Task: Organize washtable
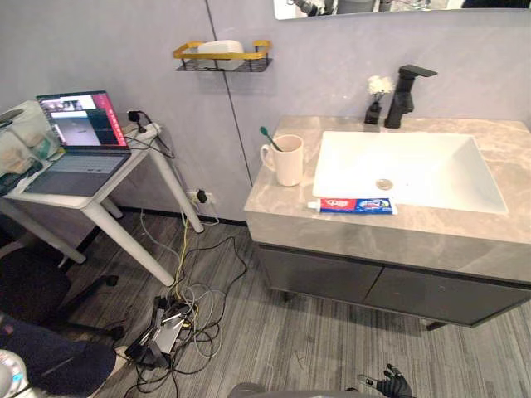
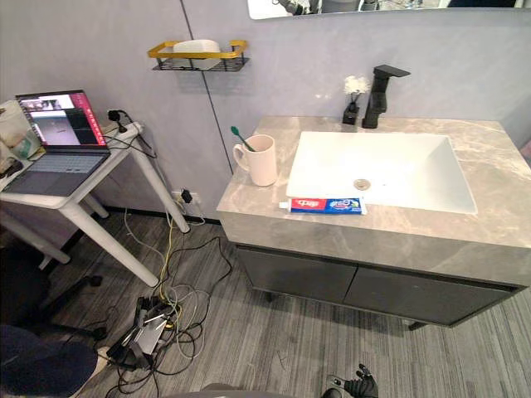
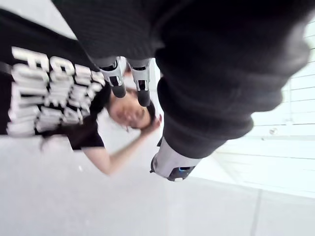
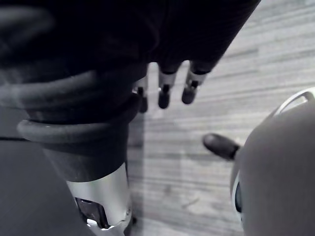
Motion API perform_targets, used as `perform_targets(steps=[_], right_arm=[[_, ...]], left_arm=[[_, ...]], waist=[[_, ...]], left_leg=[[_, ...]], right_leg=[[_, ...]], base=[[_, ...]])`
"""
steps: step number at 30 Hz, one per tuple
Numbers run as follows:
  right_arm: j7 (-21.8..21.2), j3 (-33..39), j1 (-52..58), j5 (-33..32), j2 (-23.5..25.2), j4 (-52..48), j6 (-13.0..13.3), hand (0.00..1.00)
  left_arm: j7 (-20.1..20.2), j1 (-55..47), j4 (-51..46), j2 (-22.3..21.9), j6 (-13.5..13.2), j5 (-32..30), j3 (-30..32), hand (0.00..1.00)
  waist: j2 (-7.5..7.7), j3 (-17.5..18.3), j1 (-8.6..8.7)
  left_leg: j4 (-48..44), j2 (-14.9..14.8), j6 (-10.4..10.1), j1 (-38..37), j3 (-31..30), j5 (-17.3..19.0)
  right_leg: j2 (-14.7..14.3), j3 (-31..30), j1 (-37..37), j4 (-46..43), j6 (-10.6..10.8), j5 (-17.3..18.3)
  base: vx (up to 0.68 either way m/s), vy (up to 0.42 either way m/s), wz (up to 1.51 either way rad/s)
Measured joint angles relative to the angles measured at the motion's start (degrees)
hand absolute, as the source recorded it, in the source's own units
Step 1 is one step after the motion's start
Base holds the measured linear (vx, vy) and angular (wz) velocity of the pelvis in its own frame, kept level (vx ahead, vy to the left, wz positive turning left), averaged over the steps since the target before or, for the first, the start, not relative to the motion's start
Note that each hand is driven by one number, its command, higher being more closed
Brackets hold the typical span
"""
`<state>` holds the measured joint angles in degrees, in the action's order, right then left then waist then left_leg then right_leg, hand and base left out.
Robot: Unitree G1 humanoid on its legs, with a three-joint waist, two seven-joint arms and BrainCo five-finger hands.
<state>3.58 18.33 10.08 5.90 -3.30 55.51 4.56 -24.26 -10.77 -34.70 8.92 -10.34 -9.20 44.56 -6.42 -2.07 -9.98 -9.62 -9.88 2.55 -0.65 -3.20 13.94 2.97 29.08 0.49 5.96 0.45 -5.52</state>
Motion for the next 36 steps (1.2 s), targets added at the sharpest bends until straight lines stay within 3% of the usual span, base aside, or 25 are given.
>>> perform_targets(steps=[1, 3, 5, 6, 8, 10, 11, 14, 16, 18, 19, 20, 21, 24, 28, 33, 36], right_arm=[[-0.04, -0.16, 0.01, -0.56, -0.02, 0.01, 0.01, 0.0], [-0.11, -0.53, -0.78, -2.03, 0.0, 1.53, 0.61, 0.0], [-0.14, -1.37, -1.32, -2.6, 0.02, 1.75, 0.76, 0.0], [-0.52, -1.73, -1.31, -3.23, 0.27, 1.77, 1.29, 0.0], [-1.13, -2.48, -1.35, -3.59, 0.4, 1.5, 1.6, 0.0], [-1.77, -2.5, -1.76, -3.67, 0.55, 0.94, 1.71, 0.0], [-2.5, -2.53, -2.39, -3.67, 0.68, 0.71, 1.73, 0.0], [-2.75, -2.58, -2.63, -3.72, 1.53, 0.28, 1.69, 0.0], [-2.73, -2.62, -2.5, -3.82, 1.8, -0.63, 1.4, 0.0], [-2.84, -2.73, -2.47, -4.21, 1.89, -1.41, 1.23, 0.0], [-3.81, -3.28, -2.05, -4.15, 1.81, -1.86, 1.13, 0.0], [-3.88, -3.81, -1.96, -4.17, 1.64, -1.86, 1.12, 0.0], [-3.92, -4.12, -1.95, -4.17, 1.34, -1.88, 1.13, 0.0], [-4.63, -7.48, -2.29, -4.05, -0.04, -2.6, 1.17, 0.0], [-5.06, -9.4, -2.92, -4.12, -0.64, -2.32, 1.31, 0.0], [-4.91, -9.76, -3.33, -6.05, -1.53, -0.43, 1.55, 0.0], [-4.75, -8.85, -3.08, -7.08, -1.48, -0.05, 1.59, 0.0]], left_arm=[[0.63, 0.43, -0.62, -0.16, -0.18, -0.04, -2.45, 0.0], [3.87, 2.65, -1.5, -1.24, -1.1, 0.52, -14.04, 0.0], [5.97, 4.32, -1.23, -1.51, -1.34, 1.14, -21.9, 0.0], [9.0, 6.77, -0.29, -1.51, -1.48, 2.82, -28.98, 0.0], [11.11, 9.54, 2.07, -1.79, -1.95, 4.69, -35.54, 0.0], [12.09, 12.07, 5.37, -2.58, -1.88, 5.02, -40.77, 0.0], [13.0, 13.15, 7.07, -2.93, -1.57, 4.8, -43.67, 0.0], [15.51, 13.79, 10.64, -3.21, -0.88, 3.86, -49.32, 0.0], [17.82, 13.88, 11.14, -3.37, 0.0, 3.72, -51.56, 0.0], [19.45, 13.97, 11.23, -3.32, 0.09, 3.23, -53.59, 0.0], [20.57, 13.99, 11.35, -3.21, 0.1, 1.69, -54.6, 0.0], [20.6, 13.98, 11.67, -3.15, 0.11, 1.48, -54.72, 0.0], [20.65, 14.0, 12.2, -3.25, 0.17, 0.75, -54.88, 0.0], [21.8, 14.35, 14.32, -3.89, 0.98, -3.02, -56.3, 0.0], [21.51, 17.42, 19.09, -4.11, 1.34, -6.11, -56.58, 0.0], [20.23, 19.16, 22.25, -3.51, 1.51, -7.83, -57.79, 0.0], [19.98, 20.53, 24.94, -2.75, 2.29, -9.97, -59.64, 0.0]], waist=[[0.02, 0.0, 0.14], [0.43, 0.05, 1.85], [0.95, -0.06, 3.3], [1.6, -0.42, 4.1], [2.26, -0.87, 4.49], [3.22, -1.49, 5.0], [4.34, -2.17, 6.09], [5.99, -3.03, 6.31], [5.42, -3.34, 6.76], [5.54, -3.29, 7.6], [5.57, -3.11, 7.52], [5.41, -2.79, 7.41], [5.24, -2.31, 7.45], [3.19, -0.95, 7.52], [2.81, -0.56, 8.08], [2.88, -0.61, 8.64], [3.77, -1.22, 9.21]], left_leg=[[0.0, 0.0, -0.23, -0.18, -0.44, -0.18], [-0.49, 0.01, -2.47, -0.2, -1.53, -1.97], [-0.44, 0.23, -4.54, -0.39, -1.26, -3.22], [-0.22, 0.91, -5.87, -1.33, -1.0, -4.07], [-0.1, 1.54, -5.89, -2.24, 0.38, -4.07], [-0.19, 2.53, -5.95, -2.55, 2.22, -4.02], [-0.29, 3.56, -6.42, -2.98, 2.92, -3.49], [-3.0, 4.55, -6.01, -2.71, 5.96, -0.67], [-4.89, 4.27, -5.4, -1.88, 6.81, 0.93], [-5.07, 3.72, -5.29, -2.19, 7.02, 1.12], [-5.37, 3.11, -6.54, -1.83, 6.97, 1.3], [-5.3, 2.6, -6.92, -1.81, 6.96, 1.53], [-4.89, 1.93, -7.3, -1.79, 6.77, 1.53], [0.74, -0.38, -10.18, -3.56, 6.3, -1.78], [1.61, -1.53, -12.11, -2.72, 2.88, -4.44], [-3.35, -2.17, -12.43, 0.75, -0.1, -5.81], [-6.12, -1.05, -10.96, 2.28, -0.35, -5.22]], right_leg=[[-0.35, -0.67, -0.11, 0.0, -0.12, -0.03], [-1.16, -2.32, -0.49, -0.27, -0.07, -0.46], [-0.94, -2.9, -0.7, -0.29, -0.63, -1.16], [-0.65, -4.07, -0.69, -0.31, -0.35, -1.56], [0.37, -5.57, -2.04, -3.0, -0.03, -1.15], [2.97, -7.63, -6.36, -12.02, 0.56, 2.51], [4.82, -9.15, -8.85, -17.56, 1.15, 4.64], [6.16, -14.01, -11.68, -21.17, 1.9, 5.13], [6.14, -15.31, -11.87, -20.28, 2.12, 4.76], [6.11, -17.56, -13.4, -22.55, 0.43, 6.01], [6.46, -20.13, -13.65, -23.21, 0.74, 6.65], [6.05, -19.91, -13.48, -23.12, 2.27, 6.87], [5.4, -19.45, -13.51, -22.95, 2.27, 7.0], [3.15, -17.72, -14.68, -23.64, 1.58, 8.66], [2.81, -14.24, -14.73, -26.09, 0.13, 11.5], [2.37, -11.77, -13.33, -25.22, -0.93, 12.15], [3.06, -11.13, -10.69, -22.63, -0.84, 11.81]], base=[[0.04, 0.063, -0.48], [0.06, 0.065, -0.36], [0.05, 0.102, -0.22], [0.03, 0.114, -0.3], [-0.01, 0.159, -0.47], [-0.06, 0.198, -0.44], [-0.07, 0.147, -0.24], [-0.11, 0.147, -0.58], [-0.11, 0.108, -0.33], [-0.03, 0.04, 0.01], [0.03, -0.051, 0.07], [0.03, -0.089, 0.03], [0.07, -0.161, 0.03], [0.17, -0.188, 0.1], [0.11, -0.152, 0.42], [0.04, -0.112, 0.26], [-0.04, -0.01, 0.2]])
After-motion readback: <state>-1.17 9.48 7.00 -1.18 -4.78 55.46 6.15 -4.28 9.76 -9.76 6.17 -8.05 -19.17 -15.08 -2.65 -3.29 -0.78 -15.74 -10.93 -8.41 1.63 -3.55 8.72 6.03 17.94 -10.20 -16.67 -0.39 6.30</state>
